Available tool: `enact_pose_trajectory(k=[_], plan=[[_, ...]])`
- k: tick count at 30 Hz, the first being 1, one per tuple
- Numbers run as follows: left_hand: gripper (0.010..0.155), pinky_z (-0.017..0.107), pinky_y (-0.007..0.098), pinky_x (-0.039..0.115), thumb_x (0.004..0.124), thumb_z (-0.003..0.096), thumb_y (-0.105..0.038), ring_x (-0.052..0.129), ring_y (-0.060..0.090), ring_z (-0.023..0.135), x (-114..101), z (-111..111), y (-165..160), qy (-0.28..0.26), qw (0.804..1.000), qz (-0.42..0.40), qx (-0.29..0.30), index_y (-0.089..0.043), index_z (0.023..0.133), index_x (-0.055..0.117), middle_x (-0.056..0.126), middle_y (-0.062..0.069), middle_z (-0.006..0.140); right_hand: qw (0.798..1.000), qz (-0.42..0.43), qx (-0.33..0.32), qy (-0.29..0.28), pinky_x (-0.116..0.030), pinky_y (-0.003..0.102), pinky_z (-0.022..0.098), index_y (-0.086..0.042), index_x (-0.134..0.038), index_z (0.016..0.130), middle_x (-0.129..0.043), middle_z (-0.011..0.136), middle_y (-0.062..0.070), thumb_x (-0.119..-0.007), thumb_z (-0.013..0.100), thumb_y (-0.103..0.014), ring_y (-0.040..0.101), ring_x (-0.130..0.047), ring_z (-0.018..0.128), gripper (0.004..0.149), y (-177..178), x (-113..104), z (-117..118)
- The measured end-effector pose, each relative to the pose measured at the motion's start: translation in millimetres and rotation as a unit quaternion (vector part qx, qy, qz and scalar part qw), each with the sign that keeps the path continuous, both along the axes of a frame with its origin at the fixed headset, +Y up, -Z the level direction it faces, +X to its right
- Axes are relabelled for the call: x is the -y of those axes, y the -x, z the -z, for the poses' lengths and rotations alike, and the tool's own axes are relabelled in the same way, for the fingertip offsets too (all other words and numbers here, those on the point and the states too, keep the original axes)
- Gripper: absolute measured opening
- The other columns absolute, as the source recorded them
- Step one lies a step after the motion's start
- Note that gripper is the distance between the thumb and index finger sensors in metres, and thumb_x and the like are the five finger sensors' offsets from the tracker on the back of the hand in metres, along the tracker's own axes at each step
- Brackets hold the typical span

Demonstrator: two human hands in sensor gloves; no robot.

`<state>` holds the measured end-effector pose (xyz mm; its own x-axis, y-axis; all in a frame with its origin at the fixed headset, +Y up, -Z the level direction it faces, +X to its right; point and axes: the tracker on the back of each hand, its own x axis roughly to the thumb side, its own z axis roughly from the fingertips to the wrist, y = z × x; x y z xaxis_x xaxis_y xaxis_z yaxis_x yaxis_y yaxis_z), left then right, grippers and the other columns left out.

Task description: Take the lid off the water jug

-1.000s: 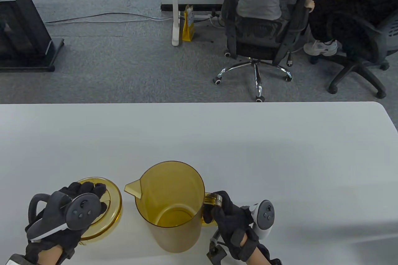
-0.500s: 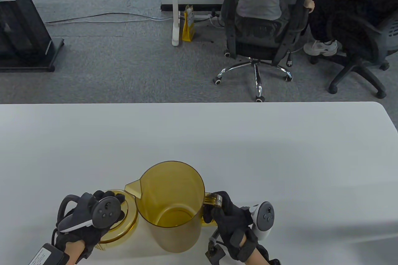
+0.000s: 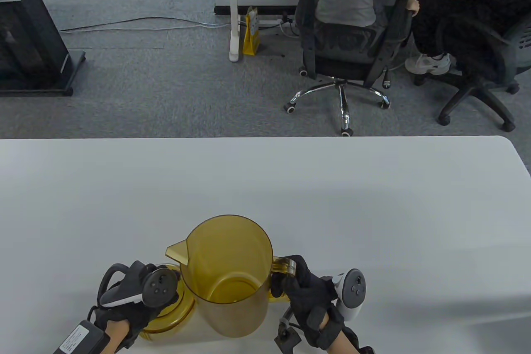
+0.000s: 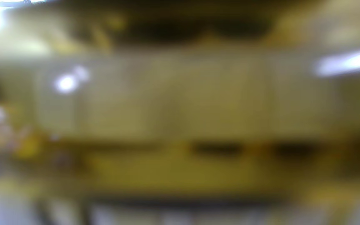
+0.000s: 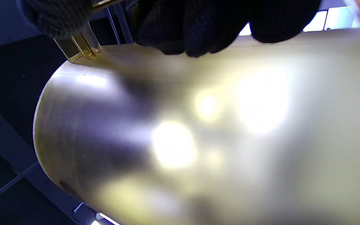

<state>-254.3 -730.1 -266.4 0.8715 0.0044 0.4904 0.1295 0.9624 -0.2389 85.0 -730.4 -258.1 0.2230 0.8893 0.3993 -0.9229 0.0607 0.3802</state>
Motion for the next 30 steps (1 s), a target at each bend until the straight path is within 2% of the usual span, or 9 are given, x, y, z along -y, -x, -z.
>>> enact_pose_trajectory(k=[4,16,30], plan=[[0.055,0.052,0.044,0.073,0.075,0.0470,-0.037,0.083,0.027,0.062,0.6,-3.1,-0.1,0.001,1.000,0.005,0.008,-0.010,0.094,0.067,0.083,0.018,0.079,1.000,-0.008,0.007,-0.023,-0.071,0.051,0.041,-0.013,-0.069,0.091,-0.084,0.060,0.006,-0.066,0.053,-0.065,0.026,-0.084,0.043,0.064,-0.4,-0.3,-0.5],[0.054,0.051,0.043,0.072,0.071,0.0485,-0.040,0.084,0.027,0.062,2.2,-3.7,4.0,-0.001,1.000,-0.011,0.007,-0.011,0.093,0.066,0.084,0.017,0.079,1.000,-0.007,0.007,-0.021,-0.071,0.051,0.041,-0.012,-0.069,0.091,-0.085,0.059,0.006,-0.066,0.053,-0.065,0.026,-0.084,0.043,0.065,-0.1,-0.3,-0.5],[0.054,0.052,0.044,0.073,0.067,0.0506,-0.043,0.087,0.030,0.064,-1.2,-0.4,10.3,-0.009,0.999,-0.043,-0.028,-0.010,0.093,0.072,0.087,0.017,0.080,1.000,-0.008,0.008,-0.020,-0.071,0.051,0.041,-0.013,-0.069,0.091,-0.084,0.059,0.006,-0.066,0.053,-0.065,0.027,-0.084,0.043,0.065,-0.2,-0.1,-0.7]])
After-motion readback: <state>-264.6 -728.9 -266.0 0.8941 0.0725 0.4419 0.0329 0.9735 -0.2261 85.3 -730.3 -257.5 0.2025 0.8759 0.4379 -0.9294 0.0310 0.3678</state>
